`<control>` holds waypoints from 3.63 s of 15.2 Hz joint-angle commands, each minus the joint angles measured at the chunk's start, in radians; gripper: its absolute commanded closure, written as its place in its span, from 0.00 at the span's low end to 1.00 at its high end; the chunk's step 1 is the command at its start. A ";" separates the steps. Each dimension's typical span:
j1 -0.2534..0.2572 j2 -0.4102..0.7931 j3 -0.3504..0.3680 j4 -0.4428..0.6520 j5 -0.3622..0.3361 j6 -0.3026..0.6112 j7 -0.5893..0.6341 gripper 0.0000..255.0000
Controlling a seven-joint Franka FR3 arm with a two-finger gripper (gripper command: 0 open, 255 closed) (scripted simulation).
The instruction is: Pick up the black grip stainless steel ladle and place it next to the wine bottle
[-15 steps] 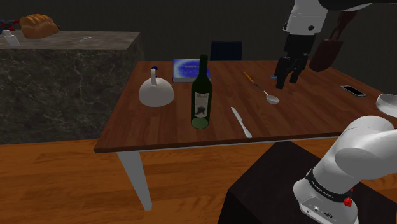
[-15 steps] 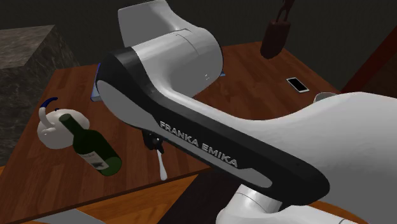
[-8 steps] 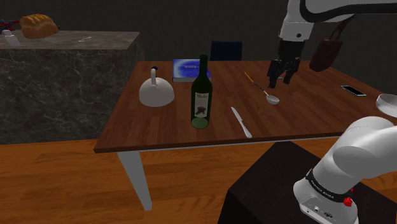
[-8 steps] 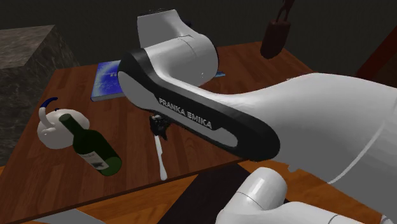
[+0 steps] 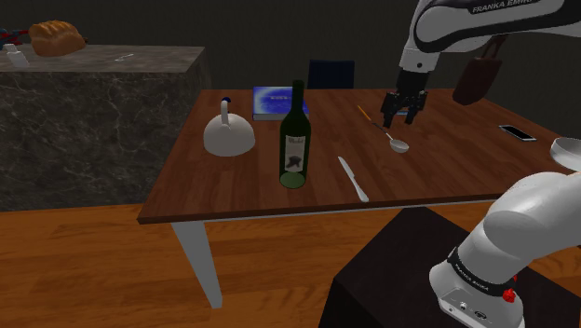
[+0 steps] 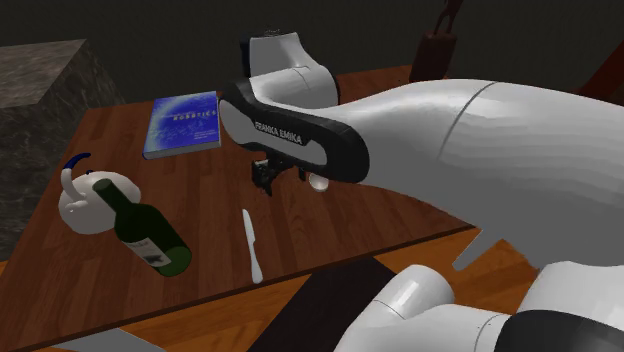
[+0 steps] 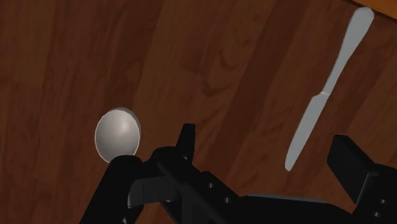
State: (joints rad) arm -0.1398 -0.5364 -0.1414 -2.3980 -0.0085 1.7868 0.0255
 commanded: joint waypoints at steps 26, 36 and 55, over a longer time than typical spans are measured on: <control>-0.142 0.699 -0.227 0.300 0.214 0.421 -0.202 0.00; -0.142 0.710 -0.225 0.292 0.222 0.440 -0.208 1.00; -0.136 0.639 -0.233 0.348 0.176 0.321 -0.167 1.00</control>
State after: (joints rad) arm -0.2763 0.1102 -0.3737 -2.0581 0.1728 2.1229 -0.1459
